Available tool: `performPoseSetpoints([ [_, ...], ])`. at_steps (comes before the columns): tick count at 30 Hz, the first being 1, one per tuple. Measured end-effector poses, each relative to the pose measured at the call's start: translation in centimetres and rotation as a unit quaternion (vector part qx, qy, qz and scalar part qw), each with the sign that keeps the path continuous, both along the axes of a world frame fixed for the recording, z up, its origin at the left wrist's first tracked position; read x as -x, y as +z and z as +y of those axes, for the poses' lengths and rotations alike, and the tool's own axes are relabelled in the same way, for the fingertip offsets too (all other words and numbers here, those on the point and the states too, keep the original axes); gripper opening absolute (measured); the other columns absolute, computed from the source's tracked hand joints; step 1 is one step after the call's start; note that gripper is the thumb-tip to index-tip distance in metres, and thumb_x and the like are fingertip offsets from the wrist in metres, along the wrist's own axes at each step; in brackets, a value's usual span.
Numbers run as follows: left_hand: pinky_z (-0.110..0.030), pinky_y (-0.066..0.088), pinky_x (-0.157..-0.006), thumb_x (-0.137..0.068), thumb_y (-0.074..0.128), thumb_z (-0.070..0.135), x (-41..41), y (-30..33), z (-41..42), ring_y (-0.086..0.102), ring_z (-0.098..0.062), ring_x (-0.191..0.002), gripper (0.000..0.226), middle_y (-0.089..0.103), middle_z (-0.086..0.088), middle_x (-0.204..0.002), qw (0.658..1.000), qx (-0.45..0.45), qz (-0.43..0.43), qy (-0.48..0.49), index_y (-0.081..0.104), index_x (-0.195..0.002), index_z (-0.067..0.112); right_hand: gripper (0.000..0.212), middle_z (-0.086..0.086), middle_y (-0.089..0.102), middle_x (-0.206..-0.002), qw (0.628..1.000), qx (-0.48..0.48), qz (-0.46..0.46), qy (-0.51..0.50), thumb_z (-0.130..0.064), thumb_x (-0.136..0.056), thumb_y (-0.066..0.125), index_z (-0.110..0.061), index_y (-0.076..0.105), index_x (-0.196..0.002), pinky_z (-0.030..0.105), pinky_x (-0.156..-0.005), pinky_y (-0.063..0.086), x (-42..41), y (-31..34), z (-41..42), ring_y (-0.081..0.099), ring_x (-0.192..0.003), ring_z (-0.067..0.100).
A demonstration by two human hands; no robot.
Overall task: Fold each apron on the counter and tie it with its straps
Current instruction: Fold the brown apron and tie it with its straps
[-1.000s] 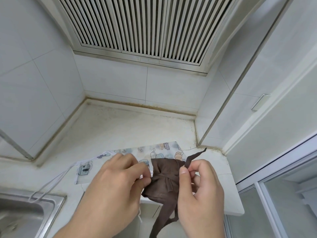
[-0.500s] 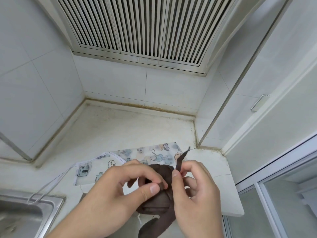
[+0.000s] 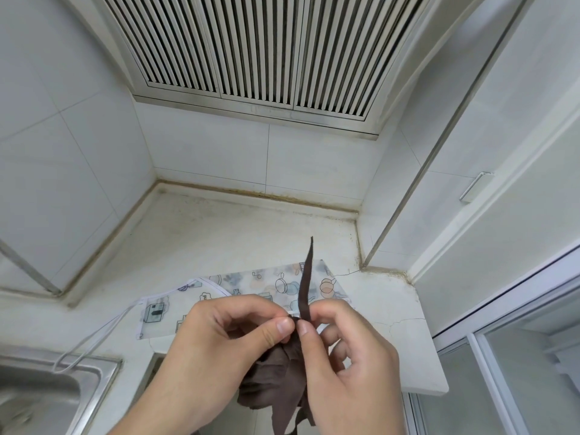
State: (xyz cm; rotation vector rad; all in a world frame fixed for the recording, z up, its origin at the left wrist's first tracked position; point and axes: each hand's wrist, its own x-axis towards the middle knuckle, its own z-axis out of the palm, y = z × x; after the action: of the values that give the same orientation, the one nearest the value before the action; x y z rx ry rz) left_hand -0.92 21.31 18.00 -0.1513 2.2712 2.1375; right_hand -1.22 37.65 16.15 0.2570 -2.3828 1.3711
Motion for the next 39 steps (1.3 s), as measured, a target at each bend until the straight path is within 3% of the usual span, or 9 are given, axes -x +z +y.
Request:
performPoseSetpoints([
  [4, -0.013, 0.038, -0.049, -0.093, 0.074, 0.016, -0.1, 0.3, 0.3, 0.053, -0.004, -0.049, 0.028, 0.066, -0.003, -0.058, 0.999, 0.049, -0.017, -0.006, 0.074, -0.066, 0.022, 0.018, -0.015, 0.066, -0.077, 0.999, 0.023, 0.012, 0.046, -0.013, -0.081, 0.075, -0.030, 0.070, -0.081, 0.027, -0.054, 0.050, -0.1, 0.3, 0.1, 0.061, -0.060, 0.008],
  [10, -0.031, 0.057, -0.074, -0.101, 0.066, 0.022, -0.2, 0.7, -0.3, 0.072, -0.010, -0.077, 0.016, 0.076, 0.005, -0.080, 0.983, 0.167, -0.014, -0.078, 0.076, -0.089, 0.028, 0.020, -0.005, 0.069, -0.088, 0.990, 0.059, 0.035, 0.125, 0.001, -0.084, 0.078, -0.019, 0.080, -0.083, 0.031, -0.057, 0.055, 1.0, 0.8, 0.5, 0.073, -0.072, 0.017],
  [15, -0.050, 0.057, -0.094, -0.102, 0.067, 0.020, -0.1, 1.0, -0.5, 0.075, -0.020, -0.097, 0.014, 0.078, -0.003, -0.094, 0.985, 0.095, -0.023, -0.143, 0.078, -0.095, 0.023, 0.033, -0.009, 0.062, -0.095, 0.990, 0.081, 0.024, 0.113, 0.013, -0.081, 0.079, -0.019, 0.079, -0.077, 0.034, -0.049, 0.056, 1.1, 1.0, 0.4, 0.070, -0.057, 0.018],
  [18, -0.058, 0.055, -0.094, -0.095, 0.070, 0.034, -0.3, 0.6, -0.6, 0.072, -0.035, -0.098, 0.019, 0.076, -0.012, -0.098, 0.984, 0.049, -0.034, -0.166, 0.077, -0.103, 0.018, 0.028, -0.007, 0.063, -0.092, 0.995, 0.053, 0.004, 0.086, 0.000, -0.079, 0.081, -0.027, 0.077, -0.075, 0.030, -0.044, 0.049, 1.0, 1.3, 0.4, 0.068, -0.066, 0.019],
  [24, -0.031, 0.045, -0.065, -0.093, 0.077, 0.038, -0.3, -0.3, -0.4, 0.065, -0.012, -0.067, 0.022, 0.076, -0.008, -0.080, 0.990, 0.050, -0.055, -0.118, 0.078, -0.081, 0.019, 0.031, 0.002, 0.072, -0.082, 0.971, 0.123, -0.162, 0.125, 0.001, -0.088, 0.077, -0.029, 0.081, -0.080, 0.033, -0.046, 0.049, 1.2, 1.8, 1.1, 0.065, -0.062, 0.018],
  [27, -0.036, 0.036, -0.068, -0.084, 0.073, 0.045, -0.2, -0.4, -0.6, 0.056, -0.021, -0.068, 0.030, 0.074, -0.015, -0.082, 0.993, 0.007, -0.074, -0.093, 0.077, -0.081, 0.015, 0.039, 0.007, 0.075, -0.090, 0.942, 0.173, -0.231, 0.173, 0.005, -0.096, 0.066, -0.031, 0.081, -0.095, 0.032, -0.045, 0.046, 1.4, 2.5, 2.2, 0.061, -0.057, 0.025],
  [29, -0.038, 0.035, -0.069, -0.080, 0.074, 0.044, -0.1, -0.2, -0.7, 0.054, -0.024, -0.070, 0.034, 0.072, -0.024, -0.086, 0.991, -0.031, -0.090, -0.089, 0.076, -0.083, 0.010, 0.046, 0.004, 0.073, -0.095, 0.942, 0.138, -0.237, 0.193, 0.011, -0.091, 0.070, -0.033, 0.080, -0.098, 0.033, -0.049, 0.049, 1.3, 3.0, 2.7, 0.061, -0.057, 0.019],
  [32, -0.030, 0.044, -0.067, -0.082, 0.071, 0.036, 0.1, 0.2, -0.4, 0.062, -0.018, -0.070, 0.026, 0.074, -0.011, -0.080, 0.988, -0.039, -0.101, -0.114, 0.076, -0.081, 0.010, 0.047, -0.001, 0.068, -0.093, 0.954, 0.068, -0.222, 0.187, 0.012, -0.082, 0.076, -0.034, 0.078, -0.091, 0.023, -0.051, 0.048, 1.2, 3.4, 2.7, 0.060, -0.057, 0.006],
  [39, -0.030, 0.047, -0.070, -0.087, 0.066, 0.040, 0.1, 1.1, -0.2, 0.065, -0.012, -0.071, 0.026, 0.075, -0.002, -0.079, 0.986, 0.011, -0.085, -0.146, 0.073, -0.078, 0.017, 0.032, -0.006, 0.065, -0.093, 0.961, -0.028, -0.197, 0.193, 0.004, -0.081, 0.076, -0.026, 0.067, -0.084, 0.025, -0.058, 0.048, 1.8, 3.8, 2.8, 0.061, -0.060, 0.008],
])
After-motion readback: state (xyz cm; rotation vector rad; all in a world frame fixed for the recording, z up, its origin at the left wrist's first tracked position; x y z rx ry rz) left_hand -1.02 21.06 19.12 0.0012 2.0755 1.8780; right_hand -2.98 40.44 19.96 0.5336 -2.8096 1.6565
